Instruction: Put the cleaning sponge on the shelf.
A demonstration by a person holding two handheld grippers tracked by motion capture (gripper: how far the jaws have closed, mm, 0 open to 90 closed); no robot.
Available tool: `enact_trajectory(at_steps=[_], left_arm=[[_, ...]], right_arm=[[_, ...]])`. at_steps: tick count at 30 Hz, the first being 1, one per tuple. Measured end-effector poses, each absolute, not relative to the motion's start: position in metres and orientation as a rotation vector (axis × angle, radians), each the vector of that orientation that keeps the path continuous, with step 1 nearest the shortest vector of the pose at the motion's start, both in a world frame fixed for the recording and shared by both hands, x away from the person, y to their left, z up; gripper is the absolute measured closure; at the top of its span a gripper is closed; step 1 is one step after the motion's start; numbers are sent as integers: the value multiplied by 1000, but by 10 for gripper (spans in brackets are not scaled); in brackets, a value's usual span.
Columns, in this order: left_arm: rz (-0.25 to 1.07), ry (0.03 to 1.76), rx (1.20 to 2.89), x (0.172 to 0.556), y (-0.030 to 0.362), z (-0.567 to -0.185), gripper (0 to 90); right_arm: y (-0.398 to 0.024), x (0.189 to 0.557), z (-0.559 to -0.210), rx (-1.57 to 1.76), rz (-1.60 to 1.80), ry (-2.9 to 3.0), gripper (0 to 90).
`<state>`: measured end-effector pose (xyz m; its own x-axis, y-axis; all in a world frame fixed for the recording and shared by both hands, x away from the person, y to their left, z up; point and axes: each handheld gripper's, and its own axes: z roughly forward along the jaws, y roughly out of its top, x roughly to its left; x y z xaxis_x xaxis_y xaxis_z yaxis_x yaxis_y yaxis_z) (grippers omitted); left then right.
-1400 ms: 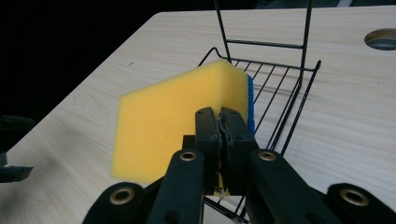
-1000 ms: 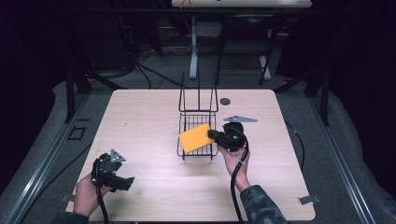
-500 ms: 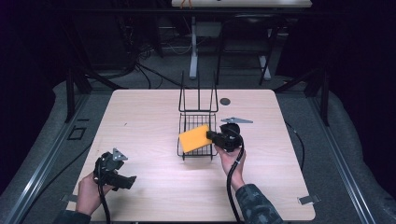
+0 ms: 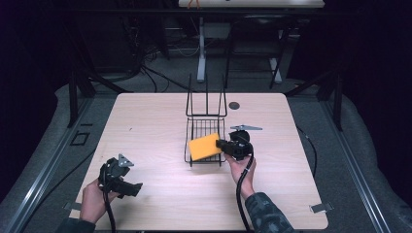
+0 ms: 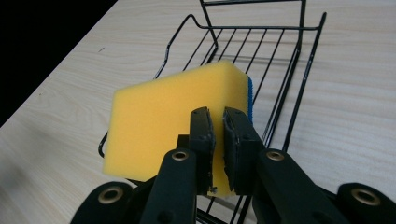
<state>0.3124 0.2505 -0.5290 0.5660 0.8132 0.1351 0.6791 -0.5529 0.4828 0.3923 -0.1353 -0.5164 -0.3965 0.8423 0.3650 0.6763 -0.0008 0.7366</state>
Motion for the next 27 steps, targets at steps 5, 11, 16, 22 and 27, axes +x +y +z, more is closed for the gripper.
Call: enact_trajectory(at_steps=[5,11,16,22,27], left_arm=[[485,1219,2424,313,251,-529,68],[492,1224,2420,313,252,-529,68],[487,1221,2424,313,252,-530,68],[496,1226,2428,314,255,-530,70],[495,1224,2427,314,255,-530,70]], right_arm=[[-136,392,-521,1650,1308,2092,801],[-136,392,-523,1673,1269,2109,772],[-135,391,-523,1677,1226,2128,722],[-131,390,-521,1656,1149,2152,656],[-131,389,-521,1651,1149,2167,650]])
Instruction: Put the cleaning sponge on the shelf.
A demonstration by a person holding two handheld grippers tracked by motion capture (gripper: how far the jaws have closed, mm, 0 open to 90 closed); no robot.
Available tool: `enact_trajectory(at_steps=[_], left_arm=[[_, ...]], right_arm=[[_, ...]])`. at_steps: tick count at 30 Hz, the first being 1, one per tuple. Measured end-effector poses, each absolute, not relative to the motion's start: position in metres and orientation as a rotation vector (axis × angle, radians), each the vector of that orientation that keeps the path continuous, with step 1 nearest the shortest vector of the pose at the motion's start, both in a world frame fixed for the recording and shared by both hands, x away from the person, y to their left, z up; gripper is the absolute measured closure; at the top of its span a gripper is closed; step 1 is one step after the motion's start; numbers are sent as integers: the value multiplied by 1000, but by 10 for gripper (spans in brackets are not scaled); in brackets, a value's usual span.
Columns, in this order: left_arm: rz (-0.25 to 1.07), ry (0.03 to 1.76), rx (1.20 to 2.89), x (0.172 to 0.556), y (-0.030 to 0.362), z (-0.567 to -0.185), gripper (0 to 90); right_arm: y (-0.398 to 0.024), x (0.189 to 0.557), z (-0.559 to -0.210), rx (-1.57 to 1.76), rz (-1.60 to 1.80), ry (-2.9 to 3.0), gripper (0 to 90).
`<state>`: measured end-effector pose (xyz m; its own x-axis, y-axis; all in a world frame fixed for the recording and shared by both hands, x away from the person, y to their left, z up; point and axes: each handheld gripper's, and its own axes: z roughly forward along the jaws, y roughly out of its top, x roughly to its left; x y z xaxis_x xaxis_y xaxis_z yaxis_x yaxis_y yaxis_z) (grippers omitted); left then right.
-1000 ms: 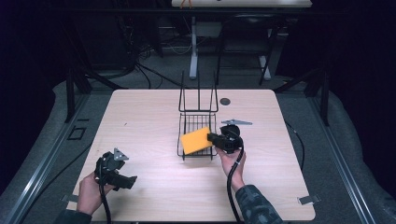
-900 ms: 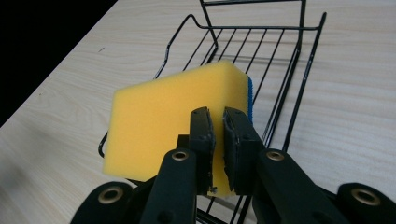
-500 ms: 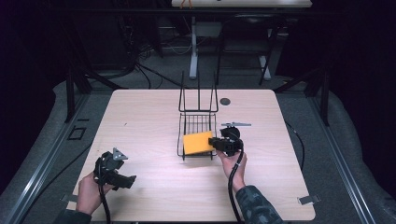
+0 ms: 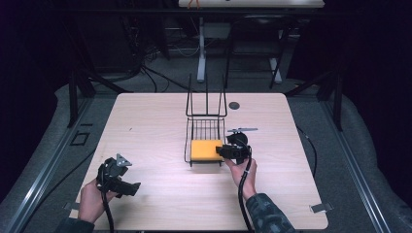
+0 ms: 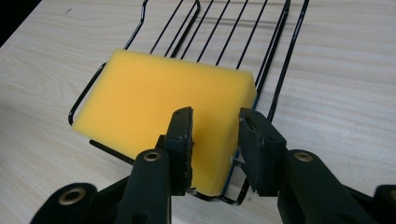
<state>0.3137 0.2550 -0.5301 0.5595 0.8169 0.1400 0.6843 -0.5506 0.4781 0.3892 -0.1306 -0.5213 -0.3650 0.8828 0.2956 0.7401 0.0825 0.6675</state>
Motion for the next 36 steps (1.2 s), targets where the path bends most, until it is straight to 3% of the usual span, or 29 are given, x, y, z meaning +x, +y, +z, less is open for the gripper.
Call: enact_trajectory(at_steps=[7,16,24,36], left_arm=[[492,1213,2435,313,253,-530,70],[493,1202,2432,312,251,-530,68],[494,1197,2433,312,251,-529,67],[491,1194,2432,312,251,-529,66]], right_arm=[[-132,388,-519,1614,1169,2179,563],[-138,377,-499,1508,1198,2178,353],[-156,363,-477,1440,1215,2156,220],[-184,338,-456,1390,1203,2123,144]])
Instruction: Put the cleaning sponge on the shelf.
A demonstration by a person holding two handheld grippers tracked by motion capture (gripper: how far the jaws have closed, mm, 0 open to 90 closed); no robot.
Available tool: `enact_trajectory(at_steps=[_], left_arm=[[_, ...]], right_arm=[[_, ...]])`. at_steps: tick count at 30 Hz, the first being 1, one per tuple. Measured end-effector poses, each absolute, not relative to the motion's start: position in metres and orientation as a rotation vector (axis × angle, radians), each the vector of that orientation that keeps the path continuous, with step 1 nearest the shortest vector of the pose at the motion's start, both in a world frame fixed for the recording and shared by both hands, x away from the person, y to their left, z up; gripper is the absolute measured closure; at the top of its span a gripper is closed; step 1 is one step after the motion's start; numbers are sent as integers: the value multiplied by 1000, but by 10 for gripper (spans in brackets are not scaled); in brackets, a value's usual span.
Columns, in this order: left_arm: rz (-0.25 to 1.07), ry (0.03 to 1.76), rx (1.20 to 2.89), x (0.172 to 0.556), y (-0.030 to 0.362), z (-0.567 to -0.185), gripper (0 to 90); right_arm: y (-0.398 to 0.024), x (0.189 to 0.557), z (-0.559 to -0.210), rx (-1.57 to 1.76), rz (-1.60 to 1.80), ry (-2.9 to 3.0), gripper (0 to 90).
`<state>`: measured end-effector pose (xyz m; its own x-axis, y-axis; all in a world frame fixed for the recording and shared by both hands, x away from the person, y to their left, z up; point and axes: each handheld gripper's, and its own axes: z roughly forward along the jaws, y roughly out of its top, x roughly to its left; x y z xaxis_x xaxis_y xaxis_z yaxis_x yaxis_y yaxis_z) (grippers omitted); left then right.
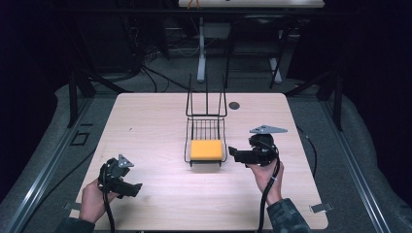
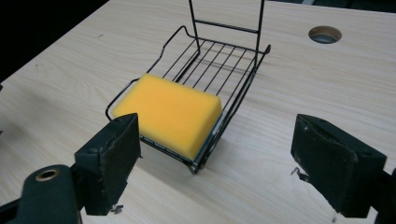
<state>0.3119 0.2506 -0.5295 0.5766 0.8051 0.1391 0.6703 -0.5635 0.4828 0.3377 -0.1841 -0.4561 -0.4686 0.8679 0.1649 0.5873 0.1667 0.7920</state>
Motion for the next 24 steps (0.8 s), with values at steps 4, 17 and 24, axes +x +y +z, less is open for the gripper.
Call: enact_trajectory(at_steps=[4,17,24], left_arm=[[491,1194,2434,312,251,-530,66],[488,1188,2441,312,249,-530,66],[489,1172,2445,311,248,-529,66]], right_arm=[[-194,329,-455,1374,1170,2129,131],[-234,301,-470,1403,1050,2135,95],[-257,287,-493,1465,964,2163,101]])
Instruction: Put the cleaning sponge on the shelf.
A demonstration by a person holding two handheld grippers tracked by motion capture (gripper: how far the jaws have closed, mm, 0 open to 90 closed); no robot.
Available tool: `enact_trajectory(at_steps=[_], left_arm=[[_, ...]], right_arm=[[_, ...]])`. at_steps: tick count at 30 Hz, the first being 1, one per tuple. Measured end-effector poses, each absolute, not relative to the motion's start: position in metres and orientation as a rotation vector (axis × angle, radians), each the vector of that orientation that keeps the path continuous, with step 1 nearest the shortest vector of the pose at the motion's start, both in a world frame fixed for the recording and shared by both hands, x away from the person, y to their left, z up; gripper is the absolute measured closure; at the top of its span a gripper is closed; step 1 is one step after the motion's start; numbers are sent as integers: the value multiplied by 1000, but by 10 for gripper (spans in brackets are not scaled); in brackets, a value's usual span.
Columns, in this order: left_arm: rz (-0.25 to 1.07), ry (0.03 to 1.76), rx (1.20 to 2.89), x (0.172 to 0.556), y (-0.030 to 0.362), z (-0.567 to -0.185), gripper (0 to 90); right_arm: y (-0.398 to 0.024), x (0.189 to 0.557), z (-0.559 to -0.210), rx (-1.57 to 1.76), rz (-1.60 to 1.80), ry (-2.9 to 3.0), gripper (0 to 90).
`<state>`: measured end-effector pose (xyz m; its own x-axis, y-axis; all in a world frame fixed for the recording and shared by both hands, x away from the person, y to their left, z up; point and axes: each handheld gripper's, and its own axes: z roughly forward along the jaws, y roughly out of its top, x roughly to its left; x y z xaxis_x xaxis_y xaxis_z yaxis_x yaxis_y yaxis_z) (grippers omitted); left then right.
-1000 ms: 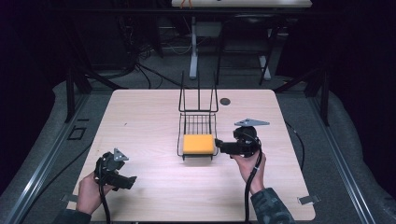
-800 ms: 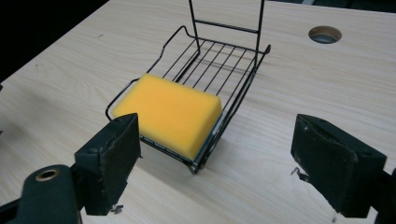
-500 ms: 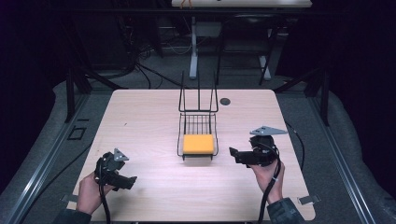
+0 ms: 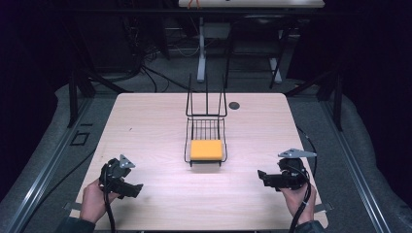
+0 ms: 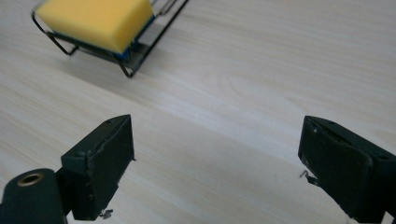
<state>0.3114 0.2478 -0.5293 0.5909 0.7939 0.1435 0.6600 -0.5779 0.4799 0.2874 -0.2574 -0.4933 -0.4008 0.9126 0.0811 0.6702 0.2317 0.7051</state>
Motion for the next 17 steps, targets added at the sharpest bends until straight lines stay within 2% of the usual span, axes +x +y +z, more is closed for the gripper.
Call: enact_trajectory(at_steps=[8,11,17], left_arm=[[477,1180,2427,313,247,-528,78],[449,1179,2399,313,247,-527,156],[440,1155,2383,311,246,-526,154]], right_arm=[[-266,286,-510,1473,888,2188,109],[-268,286,-512,1472,875,2184,116],[-272,288,-516,1493,867,2198,117]])
